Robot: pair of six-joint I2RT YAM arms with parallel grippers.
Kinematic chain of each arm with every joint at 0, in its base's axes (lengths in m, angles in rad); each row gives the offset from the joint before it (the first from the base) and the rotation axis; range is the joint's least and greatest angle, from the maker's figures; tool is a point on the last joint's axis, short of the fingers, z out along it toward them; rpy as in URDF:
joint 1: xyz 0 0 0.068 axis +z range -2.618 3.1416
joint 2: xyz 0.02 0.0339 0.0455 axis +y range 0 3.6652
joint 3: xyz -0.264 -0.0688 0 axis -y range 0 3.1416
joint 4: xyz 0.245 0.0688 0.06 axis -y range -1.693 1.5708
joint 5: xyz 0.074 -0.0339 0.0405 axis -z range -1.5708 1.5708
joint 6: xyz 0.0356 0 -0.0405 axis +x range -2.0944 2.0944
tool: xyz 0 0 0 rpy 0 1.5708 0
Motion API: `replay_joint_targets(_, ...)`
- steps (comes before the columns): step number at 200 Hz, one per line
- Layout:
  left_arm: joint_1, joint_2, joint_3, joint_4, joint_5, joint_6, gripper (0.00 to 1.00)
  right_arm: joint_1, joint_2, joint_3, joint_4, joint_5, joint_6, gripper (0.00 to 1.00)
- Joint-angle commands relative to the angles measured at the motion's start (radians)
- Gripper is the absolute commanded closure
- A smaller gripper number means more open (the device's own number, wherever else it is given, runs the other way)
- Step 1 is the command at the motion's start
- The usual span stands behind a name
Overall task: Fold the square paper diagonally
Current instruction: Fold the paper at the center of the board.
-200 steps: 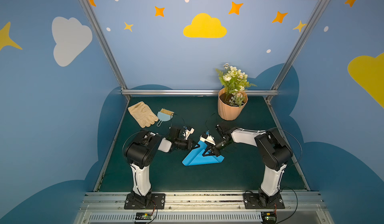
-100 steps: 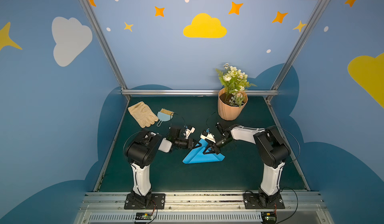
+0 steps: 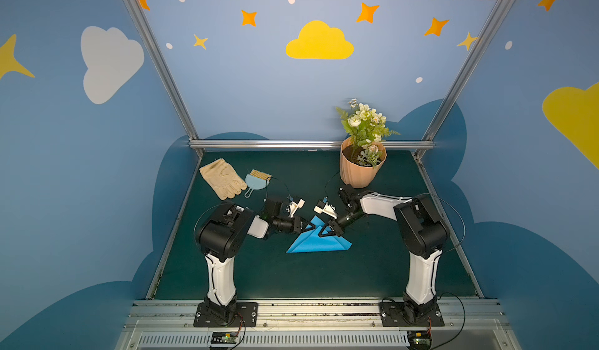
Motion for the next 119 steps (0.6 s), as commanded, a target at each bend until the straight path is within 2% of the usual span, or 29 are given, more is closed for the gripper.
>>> replay_joint_targets(1, 0.003, 0.008, 0.004, 0.017, 0.026, 0.000, 0.68, -0.007, 0.031, 0.029, -0.032, 0.009, 0.025, 1.00)
replay_joint_targets(119, -0.003, 0.016, 0.030, -0.031, 0.035, 0.026, 0.68, -0.010, 0.063, 0.120, -0.121, 0.011, 0.002, 1.00)
